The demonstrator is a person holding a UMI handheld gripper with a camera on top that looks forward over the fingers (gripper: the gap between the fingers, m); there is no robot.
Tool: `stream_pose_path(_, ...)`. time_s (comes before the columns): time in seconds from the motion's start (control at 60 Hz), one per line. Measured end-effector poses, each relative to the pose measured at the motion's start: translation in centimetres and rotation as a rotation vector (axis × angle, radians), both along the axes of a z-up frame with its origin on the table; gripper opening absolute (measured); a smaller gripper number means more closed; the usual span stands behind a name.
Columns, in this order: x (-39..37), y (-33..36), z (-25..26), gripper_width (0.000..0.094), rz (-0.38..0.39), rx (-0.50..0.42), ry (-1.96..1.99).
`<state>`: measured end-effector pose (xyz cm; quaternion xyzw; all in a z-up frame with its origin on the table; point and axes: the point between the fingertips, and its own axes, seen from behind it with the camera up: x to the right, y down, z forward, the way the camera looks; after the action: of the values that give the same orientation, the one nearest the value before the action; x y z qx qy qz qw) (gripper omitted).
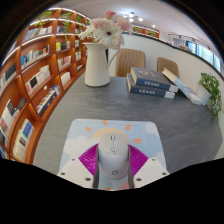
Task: Arrange mouse
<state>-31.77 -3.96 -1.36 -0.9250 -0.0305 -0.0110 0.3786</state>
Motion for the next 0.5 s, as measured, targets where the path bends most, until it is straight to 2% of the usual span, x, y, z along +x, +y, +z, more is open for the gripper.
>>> stream_pose_path(0.15,-0.1,0.2,0.1,0.0538,-0.027,0.009,0.042)
stream_pose_path(0.25,0.6,-0.3,1.3,0.0758,-0.045,-0.009,0.050)
stream_pose_path(0.317,1.1,-0.4,3.8,0.0836,-0.050,0.028,0.071)
stream_pose_path(0.5,4.7,-2.1,13.0,0.0850,-0.057,0.111,0.140)
